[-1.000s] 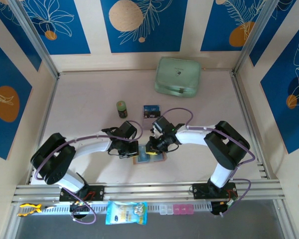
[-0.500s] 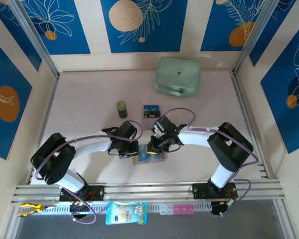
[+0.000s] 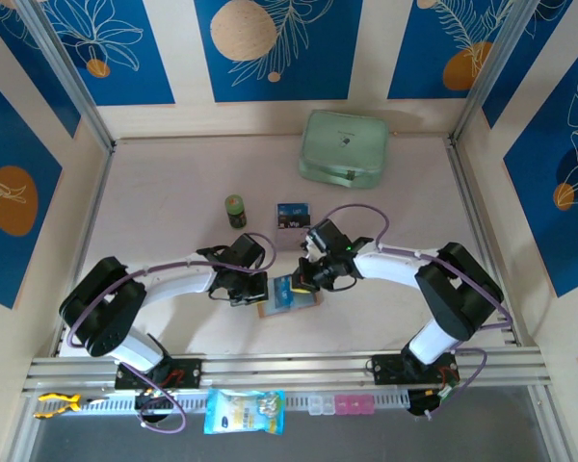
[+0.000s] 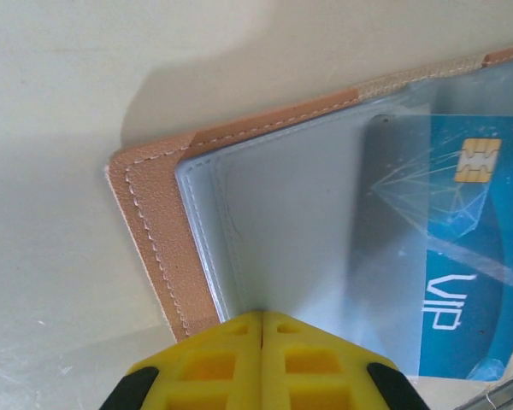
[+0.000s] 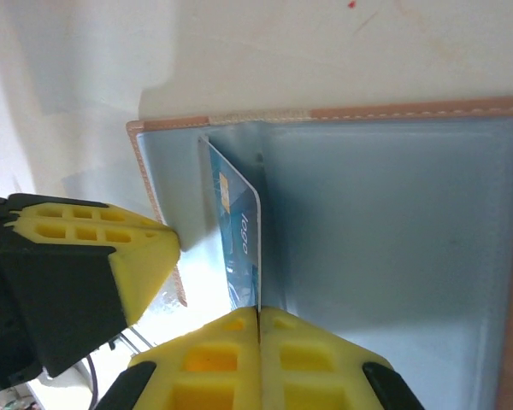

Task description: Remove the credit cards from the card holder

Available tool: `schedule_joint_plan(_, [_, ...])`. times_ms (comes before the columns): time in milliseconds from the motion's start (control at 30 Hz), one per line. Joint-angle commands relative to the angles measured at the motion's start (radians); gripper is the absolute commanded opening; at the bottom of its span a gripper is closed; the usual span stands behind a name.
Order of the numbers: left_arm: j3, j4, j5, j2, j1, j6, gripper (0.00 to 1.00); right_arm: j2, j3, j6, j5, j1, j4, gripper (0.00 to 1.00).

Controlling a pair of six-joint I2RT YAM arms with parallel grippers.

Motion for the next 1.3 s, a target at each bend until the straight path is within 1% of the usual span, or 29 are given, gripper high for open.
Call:
schedule_joint_plan(0, [0.013, -0.071, -0.032, 0.017, -0.002, 0.03, 0.04, -0.03, 0.013, -0.053, 0.034, -0.01, -0.095, 0.02])
schedule_joint_plan(200, [0.016, -0.074, -0.032, 0.017, -0.002, 0.033, 0.04, -0.044, 0.053, -0.117, 0.071, -0.02, -0.202, 0.01])
schedule_joint_plan(367, [0.02, -0.077, -0.034, 0.016, -0.002, 0.033, 0.04, -0.057, 0.079, -0.145, 0.092, -0.02, -0.243, 0.02])
schedule_joint_plan(533, [0.022, -0.074, -0.032, 0.019, -0.002, 0.038, 0.04, -0.021, 0.13, -0.173, 0.093, -0.001, -0.27, 0.02])
schedule_joint_plan(667, [0.022, -0.073, -0.032, 0.019, -0.003, 0.037, 0.04, 0.019, 0.176, -0.189, 0.119, 0.031, -0.303, 0.02])
schedule_joint_plan(867, [0.019, -0.068, -0.031, 0.019, -0.003, 0.036, 0.04, 0.055, 0.229, -0.188, 0.161, 0.064, -0.344, 0.05])
schedule_joint_plan(1033, [0.016, -0.061, -0.029, 0.02, -0.002, 0.033, 0.04, 0.075, 0.236, -0.157, 0.163, 0.08, -0.335, 0.13])
schedule_joint_plan(1200, [0.014, -0.058, -0.029, 0.019, -0.002, 0.034, 0.04, 0.081, 0.23, -0.14, 0.162, 0.091, -0.317, 0.14])
schedule_joint_plan(1267, [0.015, -0.059, -0.03, 0.021, -0.002, 0.037, 0.04, 0.083, 0.231, -0.139, 0.162, 0.094, -0.316, 0.12])
